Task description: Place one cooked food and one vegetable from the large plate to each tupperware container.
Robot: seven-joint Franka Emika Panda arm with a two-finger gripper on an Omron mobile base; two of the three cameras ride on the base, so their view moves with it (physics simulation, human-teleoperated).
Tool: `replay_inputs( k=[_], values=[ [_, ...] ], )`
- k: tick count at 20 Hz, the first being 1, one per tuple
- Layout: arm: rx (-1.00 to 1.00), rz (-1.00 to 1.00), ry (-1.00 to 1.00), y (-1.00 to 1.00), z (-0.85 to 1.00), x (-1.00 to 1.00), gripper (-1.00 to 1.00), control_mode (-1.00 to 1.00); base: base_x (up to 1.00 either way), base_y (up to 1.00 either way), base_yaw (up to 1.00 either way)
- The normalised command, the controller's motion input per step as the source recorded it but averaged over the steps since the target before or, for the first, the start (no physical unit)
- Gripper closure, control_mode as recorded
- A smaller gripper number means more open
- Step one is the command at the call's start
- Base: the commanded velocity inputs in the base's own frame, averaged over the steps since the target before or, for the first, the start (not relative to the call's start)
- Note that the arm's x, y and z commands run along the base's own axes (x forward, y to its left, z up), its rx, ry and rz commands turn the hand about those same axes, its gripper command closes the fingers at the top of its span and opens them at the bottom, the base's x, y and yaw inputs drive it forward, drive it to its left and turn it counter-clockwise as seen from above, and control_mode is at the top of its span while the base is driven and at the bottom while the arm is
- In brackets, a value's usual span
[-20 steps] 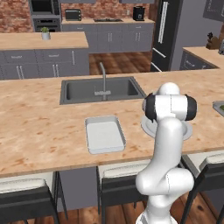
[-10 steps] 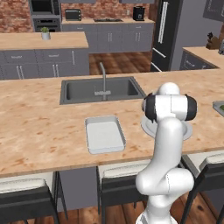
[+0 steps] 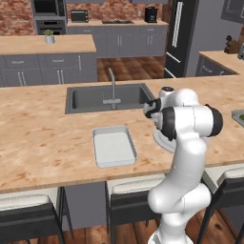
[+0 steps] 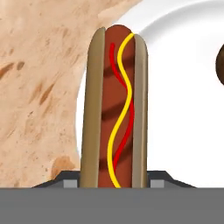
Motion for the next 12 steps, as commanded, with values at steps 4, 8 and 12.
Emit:
replay_inputs(
  k=[4, 8, 12],
  values=[
    [-0.07, 0.48, 0.05, 1.00, 0.49, -0.60, 1.00, -1.00, 0.00, 0.00, 0.00],
    [-0.08, 0.54, 0.05, 1.00, 0.35, -0.68, 1.00, -1.00, 0.00, 0.00, 0.00],
    [-0.04, 0.49, 0.14, 1.00, 0.46, -0.61, 1.00, -1.00, 0.00, 0.00, 0.00]
  ],
)
